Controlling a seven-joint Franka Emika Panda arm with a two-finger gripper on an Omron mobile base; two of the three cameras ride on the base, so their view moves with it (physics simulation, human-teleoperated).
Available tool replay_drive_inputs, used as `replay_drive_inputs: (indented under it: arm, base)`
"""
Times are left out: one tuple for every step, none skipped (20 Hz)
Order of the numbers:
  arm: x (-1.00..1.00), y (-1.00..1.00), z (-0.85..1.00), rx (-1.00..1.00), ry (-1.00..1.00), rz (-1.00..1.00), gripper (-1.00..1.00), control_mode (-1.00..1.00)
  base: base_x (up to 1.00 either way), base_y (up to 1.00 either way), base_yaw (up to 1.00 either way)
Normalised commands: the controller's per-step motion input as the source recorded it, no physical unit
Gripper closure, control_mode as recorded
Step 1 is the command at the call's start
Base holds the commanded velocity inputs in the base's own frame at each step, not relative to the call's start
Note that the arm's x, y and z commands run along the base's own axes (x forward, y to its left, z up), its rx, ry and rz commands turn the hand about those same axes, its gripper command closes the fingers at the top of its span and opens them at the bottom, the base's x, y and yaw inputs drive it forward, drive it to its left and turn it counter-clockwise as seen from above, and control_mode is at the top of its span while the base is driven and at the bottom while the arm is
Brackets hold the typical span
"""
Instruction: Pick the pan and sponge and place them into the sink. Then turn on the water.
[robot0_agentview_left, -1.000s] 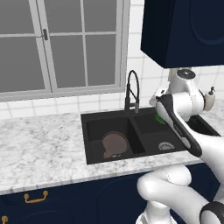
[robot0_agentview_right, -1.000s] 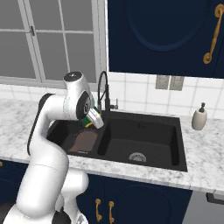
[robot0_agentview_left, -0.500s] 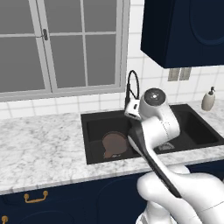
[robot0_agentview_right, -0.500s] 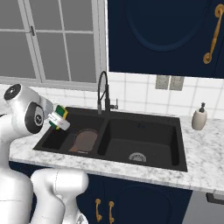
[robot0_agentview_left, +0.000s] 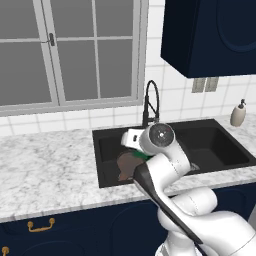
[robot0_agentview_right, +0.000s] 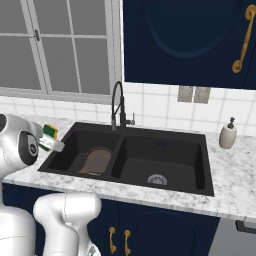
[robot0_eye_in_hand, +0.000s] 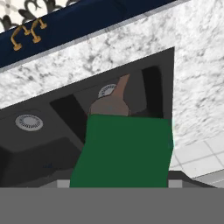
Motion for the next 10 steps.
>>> replay_drive_inputs:
  arm:
    - [0.01,-0.04,-0.20,0.04,0.02,0.13,1.00,-1.00]
    - [0.01,-0.15,-0.24,0.07,0.07,0.11,1.00,-1.00]
    - [0.00,-0.15,-0.27,0.07,0.11,0.07,1.00,-1.00]
    - [0.00,-0.21,-0.31,0.07,0.17,0.03,1.00,-1.00]
    - [0.00,-0.15,-0.34,0.07,0.18,0.02,1.00,-1.00]
    - [0.01,-0.09,-0.38,0.05,0.20,0.00,1.00,-1.00]
    - [0.04,-0.04,-0.38,0.02,0.24,0.00,1.00,-1.00]
    - [0.10,0.00,-0.36,0.00,0.26,0.00,1.00,-1.00]
    - [0.14,0.00,-0.34,0.00,0.26,0.00,1.00,-1.00]
    - [0.13,0.00,-0.34,0.00,0.23,-0.07,1.00,-1.00]
  base:
    - [0.00,0.00,0.00]
    - [0.00,0.00,0.00]
    - [0.00,0.00,0.00]
    - [0.00,0.00,0.00]
    - [0.00,0.00,0.00]
    - [0.00,0.00,0.00]
    - [0.00,0.00,0.00]
    - [0.00,0.00,0.00]
    - [0.00,0.00,0.00]
    - [0.00,0.00,0.00]
